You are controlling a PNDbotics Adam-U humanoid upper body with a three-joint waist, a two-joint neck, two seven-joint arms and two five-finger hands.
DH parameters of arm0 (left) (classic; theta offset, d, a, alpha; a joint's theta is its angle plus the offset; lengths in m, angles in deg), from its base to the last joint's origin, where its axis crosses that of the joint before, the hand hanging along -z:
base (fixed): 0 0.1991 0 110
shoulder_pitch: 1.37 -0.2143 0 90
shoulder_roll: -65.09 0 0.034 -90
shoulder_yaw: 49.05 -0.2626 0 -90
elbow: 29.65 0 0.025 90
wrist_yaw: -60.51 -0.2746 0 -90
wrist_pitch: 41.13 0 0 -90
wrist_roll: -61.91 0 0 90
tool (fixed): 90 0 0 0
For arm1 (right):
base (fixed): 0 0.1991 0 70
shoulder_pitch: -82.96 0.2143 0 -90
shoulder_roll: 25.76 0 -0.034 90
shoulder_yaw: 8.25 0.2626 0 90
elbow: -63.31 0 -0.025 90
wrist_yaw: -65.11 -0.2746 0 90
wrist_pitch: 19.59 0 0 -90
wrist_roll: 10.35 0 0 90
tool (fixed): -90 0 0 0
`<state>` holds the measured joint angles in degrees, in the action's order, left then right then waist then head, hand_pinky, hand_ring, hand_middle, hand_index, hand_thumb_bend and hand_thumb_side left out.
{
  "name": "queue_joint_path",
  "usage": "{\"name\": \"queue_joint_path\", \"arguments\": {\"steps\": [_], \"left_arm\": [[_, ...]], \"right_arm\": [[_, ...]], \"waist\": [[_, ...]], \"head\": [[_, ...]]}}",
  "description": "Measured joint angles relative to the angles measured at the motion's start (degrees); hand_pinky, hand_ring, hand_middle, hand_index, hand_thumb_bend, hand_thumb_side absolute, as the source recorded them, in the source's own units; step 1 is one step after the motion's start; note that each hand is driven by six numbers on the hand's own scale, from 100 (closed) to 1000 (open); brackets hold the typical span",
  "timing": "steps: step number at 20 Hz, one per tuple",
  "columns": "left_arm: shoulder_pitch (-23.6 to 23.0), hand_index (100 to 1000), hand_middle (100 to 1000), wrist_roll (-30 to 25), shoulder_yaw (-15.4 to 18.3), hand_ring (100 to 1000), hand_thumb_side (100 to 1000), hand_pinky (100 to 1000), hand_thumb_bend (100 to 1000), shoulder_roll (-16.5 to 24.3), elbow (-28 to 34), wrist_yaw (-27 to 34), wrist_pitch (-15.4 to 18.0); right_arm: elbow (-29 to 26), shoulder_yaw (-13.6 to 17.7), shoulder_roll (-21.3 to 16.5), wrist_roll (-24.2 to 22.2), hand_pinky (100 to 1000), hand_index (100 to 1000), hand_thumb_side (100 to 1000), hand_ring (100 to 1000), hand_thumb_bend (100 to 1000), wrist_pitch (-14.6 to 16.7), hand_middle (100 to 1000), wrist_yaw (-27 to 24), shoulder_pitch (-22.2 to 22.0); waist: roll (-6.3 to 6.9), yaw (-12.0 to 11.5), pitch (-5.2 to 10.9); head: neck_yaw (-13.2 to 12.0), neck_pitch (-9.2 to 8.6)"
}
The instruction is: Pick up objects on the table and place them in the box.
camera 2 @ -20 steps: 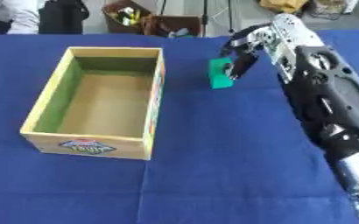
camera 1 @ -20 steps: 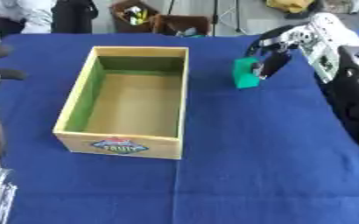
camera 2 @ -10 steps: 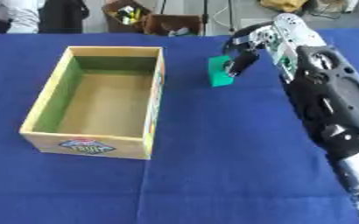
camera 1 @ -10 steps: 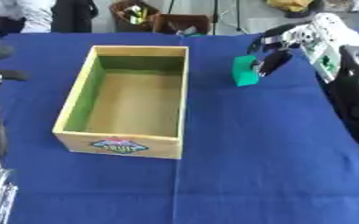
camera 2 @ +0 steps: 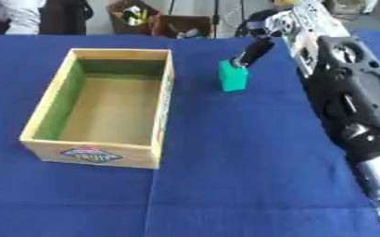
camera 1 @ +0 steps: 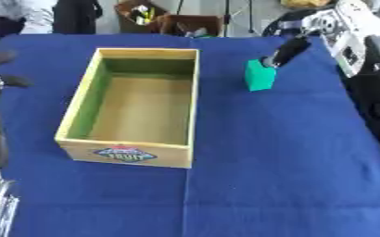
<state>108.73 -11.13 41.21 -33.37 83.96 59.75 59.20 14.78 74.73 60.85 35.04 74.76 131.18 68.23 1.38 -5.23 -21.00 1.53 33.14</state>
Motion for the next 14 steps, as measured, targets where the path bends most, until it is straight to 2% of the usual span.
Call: {"name": "queue_joint_path", "arguments": {"steps": [1,3,4,7,9,14], "left_arm": [[0.0,772,876,-0.01,0.0,707,968,507,100,0.0,0.0,0.0,-0.01],[-0.01,772,877,-0.02,0.0,707,968,507,100,0.0,0.0,0.0,-0.02],[-0.02,772,877,-0.04,0.0,707,968,507,100,0.0,0.0,0.0,-0.03],[-0.09,772,877,-0.12,0.0,707,966,507,100,0.0,0.0,0.0,-0.12],[-0.1,772,877,-0.16,0.0,707,960,506,100,0.0,0.0,-0.01,-0.16],[-0.11,772,878,-0.23,0.0,708,957,506,100,0.0,0.0,-0.07,-0.22]], "right_arm": [[-0.11,0.0,-0.11,-0.1,906,1000,537,958,401,0.09,966,0.02,0.16],[-0.34,-0.01,-0.14,-0.43,906,1000,534,960,466,0.33,972,0.13,0.41],[-0.34,-0.01,-0.19,-0.72,908,1000,527,966,545,0.45,988,0.25,0.41],[-0.34,-0.09,-0.52,-1.95,912,1000,530,970,592,0.79,1000,1.07,0.41],[-0.31,-0.1,-0.64,-2.84,917,1000,519,974,581,1.16,1000,1.74,0.41],[0.33,-0.11,-0.64,-4.89,923,1000,479,971,456,2.46,1000,2.97,0.4]], "waist": [[-0.07,0.09,0.1],[-0.09,0.12,0.23],[-0.09,0.12,0.26],[-0.14,0.12,0.32],[-0.15,0.12,0.32],[-0.15,0.08,0.32]], "head": [[-0.01,0.0],[-0.04,0.0],[-0.07,0.0],[-0.14,0.0],[-0.17,0.0],[-0.15,0.0]]}}
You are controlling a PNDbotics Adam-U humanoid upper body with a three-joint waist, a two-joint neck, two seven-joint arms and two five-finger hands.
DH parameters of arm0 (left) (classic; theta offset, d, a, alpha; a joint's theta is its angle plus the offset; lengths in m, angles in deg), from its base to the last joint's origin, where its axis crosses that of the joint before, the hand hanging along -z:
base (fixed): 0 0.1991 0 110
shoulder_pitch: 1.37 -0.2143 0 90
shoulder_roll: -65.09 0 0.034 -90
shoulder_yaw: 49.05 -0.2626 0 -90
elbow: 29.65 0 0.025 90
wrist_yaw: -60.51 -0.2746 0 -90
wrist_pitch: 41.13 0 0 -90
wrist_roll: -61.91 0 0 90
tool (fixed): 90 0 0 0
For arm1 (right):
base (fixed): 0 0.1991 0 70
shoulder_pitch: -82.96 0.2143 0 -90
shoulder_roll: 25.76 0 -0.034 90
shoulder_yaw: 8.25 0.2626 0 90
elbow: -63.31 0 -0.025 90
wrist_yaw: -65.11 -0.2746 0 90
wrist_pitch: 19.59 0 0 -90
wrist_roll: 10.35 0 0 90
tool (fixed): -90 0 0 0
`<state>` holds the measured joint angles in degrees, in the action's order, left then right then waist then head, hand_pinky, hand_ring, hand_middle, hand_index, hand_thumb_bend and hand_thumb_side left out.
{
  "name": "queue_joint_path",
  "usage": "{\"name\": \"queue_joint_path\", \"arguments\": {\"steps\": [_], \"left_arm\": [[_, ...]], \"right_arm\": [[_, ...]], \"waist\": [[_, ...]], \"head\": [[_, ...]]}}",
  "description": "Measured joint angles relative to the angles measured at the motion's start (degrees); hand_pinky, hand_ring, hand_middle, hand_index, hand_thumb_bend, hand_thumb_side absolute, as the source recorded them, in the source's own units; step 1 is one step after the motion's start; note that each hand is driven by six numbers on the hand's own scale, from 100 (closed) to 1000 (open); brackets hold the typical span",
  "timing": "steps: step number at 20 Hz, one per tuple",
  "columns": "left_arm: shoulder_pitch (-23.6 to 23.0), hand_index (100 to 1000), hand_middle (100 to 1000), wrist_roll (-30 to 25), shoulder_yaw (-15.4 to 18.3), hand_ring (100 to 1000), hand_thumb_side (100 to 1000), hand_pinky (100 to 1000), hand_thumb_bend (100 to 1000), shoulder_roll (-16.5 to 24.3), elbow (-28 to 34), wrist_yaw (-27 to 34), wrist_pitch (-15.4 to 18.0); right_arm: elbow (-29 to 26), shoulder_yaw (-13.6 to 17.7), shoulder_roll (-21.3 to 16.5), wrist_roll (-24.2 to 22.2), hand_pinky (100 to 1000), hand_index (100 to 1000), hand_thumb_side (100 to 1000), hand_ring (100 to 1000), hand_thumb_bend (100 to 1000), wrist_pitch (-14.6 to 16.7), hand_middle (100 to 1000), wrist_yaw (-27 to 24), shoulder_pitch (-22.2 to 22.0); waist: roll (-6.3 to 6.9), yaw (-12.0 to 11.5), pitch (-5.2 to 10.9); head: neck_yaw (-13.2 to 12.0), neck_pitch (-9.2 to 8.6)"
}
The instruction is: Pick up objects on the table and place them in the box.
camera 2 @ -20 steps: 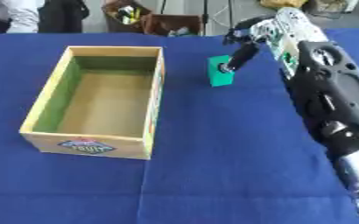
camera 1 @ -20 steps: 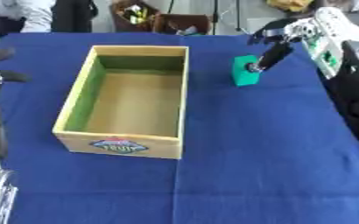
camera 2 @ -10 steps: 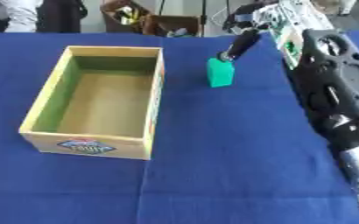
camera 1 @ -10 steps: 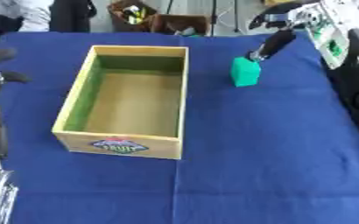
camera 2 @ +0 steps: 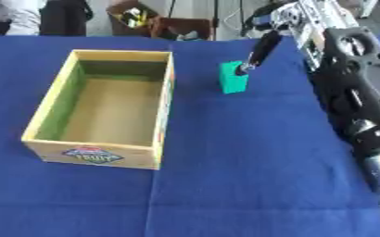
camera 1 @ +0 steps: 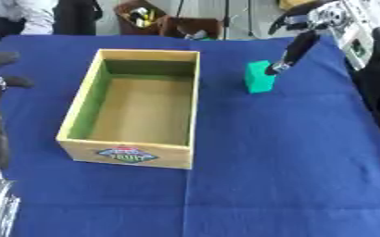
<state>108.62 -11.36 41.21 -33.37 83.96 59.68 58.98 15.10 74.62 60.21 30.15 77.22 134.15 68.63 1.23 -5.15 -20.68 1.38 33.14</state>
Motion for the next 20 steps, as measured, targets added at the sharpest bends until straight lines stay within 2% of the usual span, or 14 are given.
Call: {"name": "queue_joint_path", "arguments": {"steps": [7,15,20], "left_arm": [[0.0,772,879,-0.05,0.0,709,959,505,100,0.0,0.0,0.0,-0.04],[0.0,772,881,-0.26,0.0,709,961,505,100,0.0,0.0,0.0,-0.25],[0.0,772,881,-0.31,-0.01,709,961,506,100,-0.01,0.0,0.0,-0.28]], "right_arm": [[0.76,-0.37,0.0,-0.5,919,1000,456,963,372,1.45,1000,-0.65,-0.03],[1.47,-1.75,0.0,-0.88,925,1000,442,969,395,2.76,1000,-2.35,-0.39],[1.71,-2.54,0.0,-1.65,925,1000,434,972,373,3.47,1000,-2.5,-0.46]], "waist": [[0.06,-0.26,-0.02],[0.1,-0.48,-0.54],[0.08,-0.55,-0.75]], "head": [[0.21,-0.05],[0.27,-0.5],[0.28,-0.54]]}}
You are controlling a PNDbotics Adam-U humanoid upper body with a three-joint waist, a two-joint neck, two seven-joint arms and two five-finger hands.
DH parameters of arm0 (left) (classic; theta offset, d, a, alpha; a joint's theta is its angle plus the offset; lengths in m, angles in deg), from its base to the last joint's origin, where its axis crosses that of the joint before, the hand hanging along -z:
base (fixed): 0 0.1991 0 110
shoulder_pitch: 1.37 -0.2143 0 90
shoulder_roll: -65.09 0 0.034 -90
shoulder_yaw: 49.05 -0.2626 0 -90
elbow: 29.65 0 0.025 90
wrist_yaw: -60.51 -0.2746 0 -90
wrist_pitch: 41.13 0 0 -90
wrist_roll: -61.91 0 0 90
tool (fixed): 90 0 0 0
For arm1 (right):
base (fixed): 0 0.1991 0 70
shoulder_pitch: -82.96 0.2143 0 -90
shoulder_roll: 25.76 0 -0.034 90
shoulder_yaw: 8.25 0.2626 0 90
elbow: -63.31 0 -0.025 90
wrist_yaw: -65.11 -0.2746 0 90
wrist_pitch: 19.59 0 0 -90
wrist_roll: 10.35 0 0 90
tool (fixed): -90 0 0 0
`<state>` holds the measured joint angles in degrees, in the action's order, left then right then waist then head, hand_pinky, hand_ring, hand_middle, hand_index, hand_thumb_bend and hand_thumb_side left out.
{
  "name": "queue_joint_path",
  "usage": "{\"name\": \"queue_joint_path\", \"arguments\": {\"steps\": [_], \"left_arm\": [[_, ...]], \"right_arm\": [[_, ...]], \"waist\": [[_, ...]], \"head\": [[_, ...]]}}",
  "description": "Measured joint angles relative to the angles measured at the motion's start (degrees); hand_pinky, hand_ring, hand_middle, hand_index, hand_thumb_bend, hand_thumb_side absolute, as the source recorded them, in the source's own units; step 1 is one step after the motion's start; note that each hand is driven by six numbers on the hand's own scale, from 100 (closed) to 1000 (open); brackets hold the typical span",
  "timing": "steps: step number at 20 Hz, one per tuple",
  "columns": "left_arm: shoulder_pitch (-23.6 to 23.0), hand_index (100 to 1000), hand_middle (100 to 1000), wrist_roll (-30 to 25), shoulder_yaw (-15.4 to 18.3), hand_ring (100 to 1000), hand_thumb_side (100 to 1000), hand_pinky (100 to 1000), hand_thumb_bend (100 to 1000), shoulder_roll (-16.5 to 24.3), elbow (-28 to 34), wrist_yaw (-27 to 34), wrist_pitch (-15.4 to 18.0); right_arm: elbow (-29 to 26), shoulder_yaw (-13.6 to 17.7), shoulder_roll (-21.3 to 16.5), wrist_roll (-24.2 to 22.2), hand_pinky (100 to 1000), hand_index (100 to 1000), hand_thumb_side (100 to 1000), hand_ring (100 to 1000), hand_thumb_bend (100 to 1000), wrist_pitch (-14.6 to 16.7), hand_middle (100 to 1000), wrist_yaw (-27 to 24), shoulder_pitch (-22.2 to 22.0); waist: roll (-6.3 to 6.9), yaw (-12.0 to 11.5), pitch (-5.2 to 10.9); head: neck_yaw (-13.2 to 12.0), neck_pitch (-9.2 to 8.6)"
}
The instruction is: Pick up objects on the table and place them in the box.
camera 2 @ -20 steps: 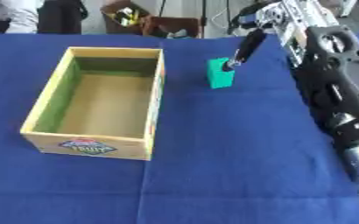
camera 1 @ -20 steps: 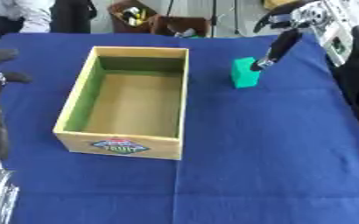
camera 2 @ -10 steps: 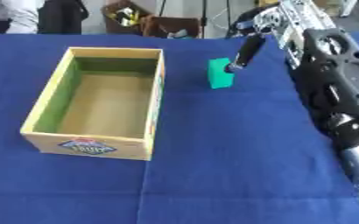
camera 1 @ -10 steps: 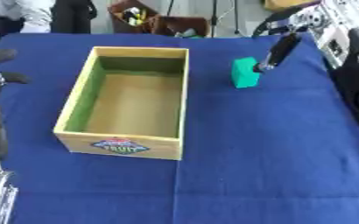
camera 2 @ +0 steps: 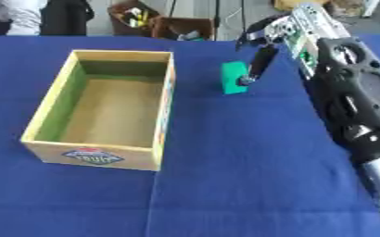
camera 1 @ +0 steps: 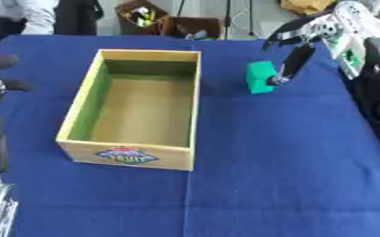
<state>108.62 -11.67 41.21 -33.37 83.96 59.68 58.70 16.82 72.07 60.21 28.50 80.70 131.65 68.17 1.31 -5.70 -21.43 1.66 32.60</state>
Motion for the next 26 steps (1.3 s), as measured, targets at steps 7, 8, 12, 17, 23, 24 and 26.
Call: {"name": "queue_joint_path", "arguments": {"steps": [7,8,12,17,23,24,26], "left_arm": [[0.05,771,882,0.0,0.0,710,969,507,100,-0.02,0.0,0.0,0.0],[0.1,771,882,0.0,0.0,710,969,507,100,-0.02,0.0,0.0,0.0],[0.18,770,884,-0.01,-0.01,711,971,507,100,-0.03,0.0,0.0,0.01],[0.2,770,885,-0.1,-0.02,712,973,507,100,-0.05,0.0,0.0,-0.08],[0.3,769,886,-0.22,-0.02,712,973,507,100,-0.05,0.0,0.0,-0.2],[0.31,769,886,-0.21,-0.02,712,973,507,100,-0.05,0.0,0.0,-0.2],[0.34,768,886,-0.21,-0.02,713,974,507,100,-0.05,0.0,0.0,-0.2]], "right_arm": [[1.77,-0.32,0.02,-0.43,923,1000,424,967,353,0.64,1000,1.01,-0.1],[2.03,-0.3,0.04,-0.31,922,1000,423,965,346,0.69,1000,1.05,-0.1],[3.07,-0.25,0.34,0.51,914,1000,423,957,346,0.57,991,1.58,-0.11],[3.88,-0.23,0.85,1.91,901,1000,434,941,328,0.5,962,2.03,-0.12],[4.01,-0.23,1.16,3.84,882,951,444,922,244,0.33,904,2.41,-0.12],[4.04,-0.23,1.17,4.13,871,911,445,910,188,0.28,866,2.55,-0.12],[4.09,-0.23,1.18,4.91,866,865,447,901,126,0.16,835,2.92,-0.12]], "waist": [[0.02,-0.22,-0.21],[0.04,-0.3,-0.31],[0.18,-0.65,-0.62],[0.17,-0.71,-0.92],[0.09,-0.75,-1.17],[0.08,-0.79,-1.18],[0.06,-0.82,-1.18]], "head": [[0.24,-0.15],[0.29,-0.28],[0.59,-0.51],[0.78,-0.51],[0.89,-0.51],[0.89,-0.51],[0.9,-0.51]]}}
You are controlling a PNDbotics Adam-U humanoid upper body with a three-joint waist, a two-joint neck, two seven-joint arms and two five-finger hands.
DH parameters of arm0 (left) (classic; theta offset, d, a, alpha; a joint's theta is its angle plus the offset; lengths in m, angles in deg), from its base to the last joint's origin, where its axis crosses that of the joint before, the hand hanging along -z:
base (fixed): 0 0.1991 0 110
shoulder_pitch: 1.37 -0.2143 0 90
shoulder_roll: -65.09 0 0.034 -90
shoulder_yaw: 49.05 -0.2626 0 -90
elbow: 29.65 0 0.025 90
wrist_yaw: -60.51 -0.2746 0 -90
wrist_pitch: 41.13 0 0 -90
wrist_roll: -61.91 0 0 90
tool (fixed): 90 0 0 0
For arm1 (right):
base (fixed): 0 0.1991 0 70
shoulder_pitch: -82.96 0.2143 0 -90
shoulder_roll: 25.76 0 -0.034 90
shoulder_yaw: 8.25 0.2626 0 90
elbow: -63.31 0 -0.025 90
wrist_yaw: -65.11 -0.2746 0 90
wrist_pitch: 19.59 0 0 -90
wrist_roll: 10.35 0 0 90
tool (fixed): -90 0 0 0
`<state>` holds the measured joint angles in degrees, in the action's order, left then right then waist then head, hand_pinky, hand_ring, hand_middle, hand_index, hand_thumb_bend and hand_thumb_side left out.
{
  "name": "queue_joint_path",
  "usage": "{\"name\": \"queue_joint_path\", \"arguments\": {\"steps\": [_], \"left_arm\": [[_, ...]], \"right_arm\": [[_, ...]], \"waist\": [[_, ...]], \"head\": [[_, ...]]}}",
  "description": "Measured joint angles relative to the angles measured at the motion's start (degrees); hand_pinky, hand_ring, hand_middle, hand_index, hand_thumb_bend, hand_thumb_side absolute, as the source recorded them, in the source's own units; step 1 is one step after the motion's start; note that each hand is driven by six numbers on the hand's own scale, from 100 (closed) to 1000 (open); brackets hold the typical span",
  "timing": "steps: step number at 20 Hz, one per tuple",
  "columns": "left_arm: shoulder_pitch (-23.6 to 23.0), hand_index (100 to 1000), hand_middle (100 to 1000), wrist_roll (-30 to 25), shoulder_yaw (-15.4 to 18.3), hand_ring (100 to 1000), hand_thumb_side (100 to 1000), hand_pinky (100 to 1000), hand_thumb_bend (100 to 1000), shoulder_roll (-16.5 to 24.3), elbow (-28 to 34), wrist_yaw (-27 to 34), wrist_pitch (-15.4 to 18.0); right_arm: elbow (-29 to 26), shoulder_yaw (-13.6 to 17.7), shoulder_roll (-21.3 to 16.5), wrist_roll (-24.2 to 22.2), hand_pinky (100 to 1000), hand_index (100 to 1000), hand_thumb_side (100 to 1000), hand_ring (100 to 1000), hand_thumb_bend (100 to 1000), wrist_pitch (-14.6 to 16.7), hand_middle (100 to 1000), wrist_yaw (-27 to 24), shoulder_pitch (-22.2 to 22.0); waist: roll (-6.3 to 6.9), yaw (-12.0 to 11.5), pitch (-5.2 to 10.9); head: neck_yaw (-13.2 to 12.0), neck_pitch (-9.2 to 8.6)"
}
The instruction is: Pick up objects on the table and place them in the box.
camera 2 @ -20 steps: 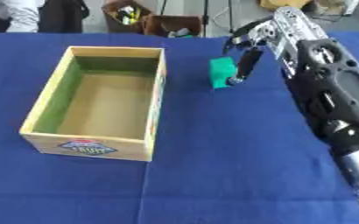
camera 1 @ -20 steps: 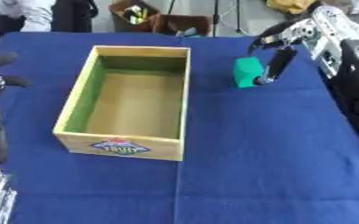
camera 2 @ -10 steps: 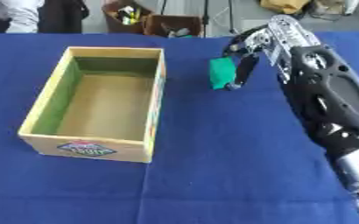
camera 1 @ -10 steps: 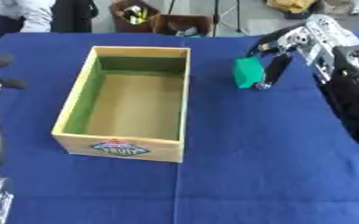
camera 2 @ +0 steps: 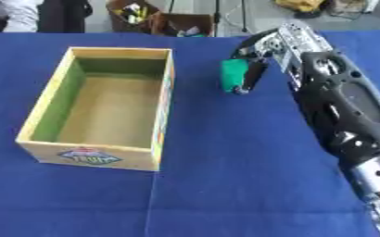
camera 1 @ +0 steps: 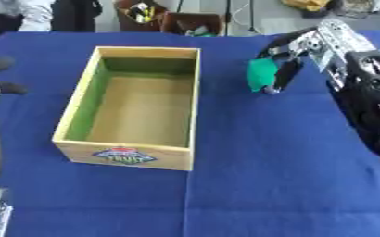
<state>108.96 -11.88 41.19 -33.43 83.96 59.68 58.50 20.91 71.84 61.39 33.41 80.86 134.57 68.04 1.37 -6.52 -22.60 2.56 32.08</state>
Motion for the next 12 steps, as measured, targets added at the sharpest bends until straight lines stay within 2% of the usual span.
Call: {"name": "queue_joint_path", "arguments": {"steps": [3,4,6,8,10,12], "left_arm": [[0.0,768,886,-0.01,0.0,713,974,507,100,0.0,0.0,0.0,-0.01],[0.0,768,886,-0.01,0.0,713,974,508,100,0.0,0.0,0.0,-0.01],[0.0,768,886,-0.02,0.0,713,974,508,100,0.0,0.0,0.0,-0.02],[0.0,767,886,-0.02,0.0,713,974,508,100,0.0,0.0,0.0,-0.03],[0.0,767,886,-0.03,0.0,714,974,509,100,0.0,0.0,0.0,-0.03],[0.0,767,886,-0.03,0.0,714,974,509,100,0.0,0.0,0.0,-0.04]], "right_arm": [[0.0,0.01,0.0,1.14,864,850,446,899,100,-0.17,827,0.34,0.01],[0.01,0.02,0.0,1.37,851,766,435,871,100,-0.21,753,0.45,0.03],[0.01,0.03,0.02,1.73,837,694,426,849,100,-0.26,673,0.53,0.06],[0.0,0.03,0.03,1.93,830,651,417,836,100,-0.39,627,0.54,0.08],[-0.07,0.03,0.09,2.12,807,561,396,811,100,-0.55,556,0.54,0.09],[-0.13,0.03,0.23,2.5,795,509,404,795,100,-0.79,524,0.55,0.09]], "waist": [[-0.04,0.0,0.0],[-0.04,0.02,0.0],[-0.07,0.13,0.01],[-0.08,0.19,0.02],[-0.09,0.25,0.03],[-0.12,0.34,0.1]], "head": [[0.0,0.0],[0.0,0.0],[0.0,0.01],[0.0,0.01],[0.0,0.02],[0.02,0.02]]}}
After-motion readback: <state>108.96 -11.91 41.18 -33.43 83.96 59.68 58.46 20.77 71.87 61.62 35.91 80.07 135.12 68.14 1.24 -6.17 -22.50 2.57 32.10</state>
